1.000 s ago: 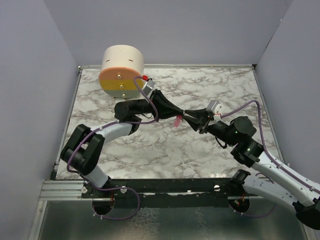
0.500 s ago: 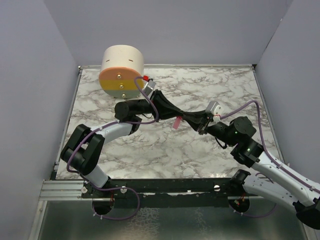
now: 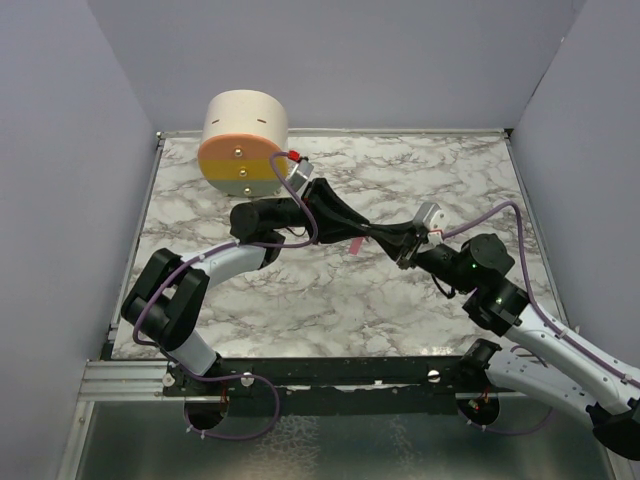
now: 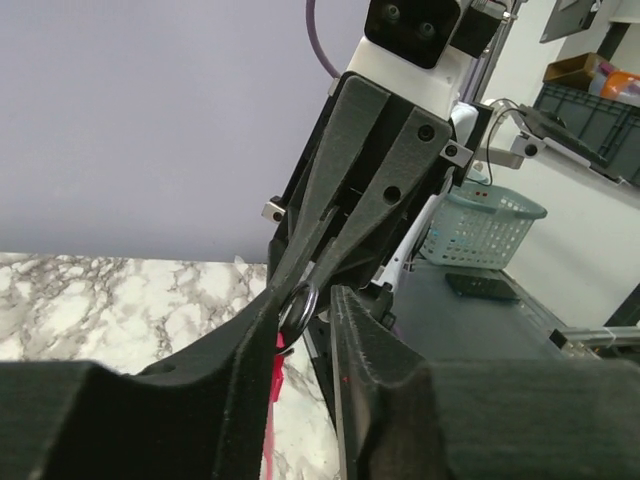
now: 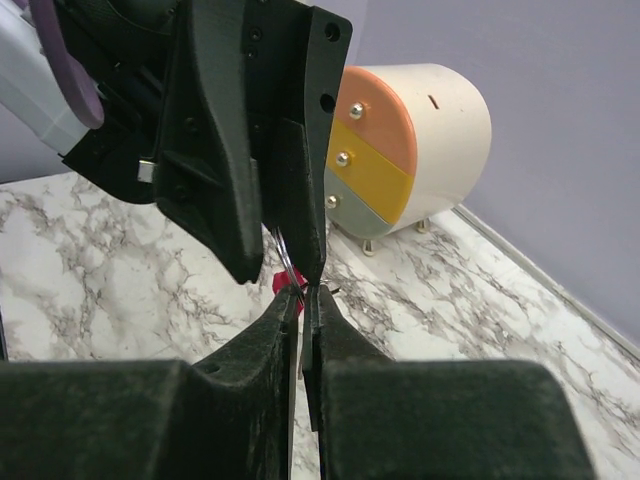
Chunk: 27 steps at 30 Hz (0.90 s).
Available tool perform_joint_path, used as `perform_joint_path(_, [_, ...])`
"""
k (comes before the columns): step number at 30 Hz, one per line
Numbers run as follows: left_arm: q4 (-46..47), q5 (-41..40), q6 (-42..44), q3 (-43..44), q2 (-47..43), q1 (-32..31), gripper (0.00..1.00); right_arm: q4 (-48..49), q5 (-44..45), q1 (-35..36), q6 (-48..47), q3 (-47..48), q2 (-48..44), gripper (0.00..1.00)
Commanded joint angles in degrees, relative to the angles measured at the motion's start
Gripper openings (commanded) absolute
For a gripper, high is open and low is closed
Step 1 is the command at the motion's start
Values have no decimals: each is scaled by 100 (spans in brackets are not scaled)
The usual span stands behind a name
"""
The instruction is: Put the keys on the keyring
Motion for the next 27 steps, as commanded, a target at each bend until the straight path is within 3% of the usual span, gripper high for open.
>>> perform_joint_path(1, [1266, 178, -114, 125, 3, -89, 33, -31, 284, 5, -80, 205, -53, 1])
perform_joint_path(6, [1264, 188, -147, 162, 41, -89, 31, -158, 294, 5, -97, 276, -14, 1])
perform_joint_path(22, [1257, 65, -127, 83, 117, -85, 0, -639, 490, 5, -97, 500, -5, 2])
perform_joint_path(24, [1256, -22, -92, 28, 102, -81, 0, -694, 544, 3, -93, 486, -51, 11])
perform_joint_path(27, [1257, -225, -55, -58, 80, -80, 0, -809, 592, 5, -99, 469, -124, 34])
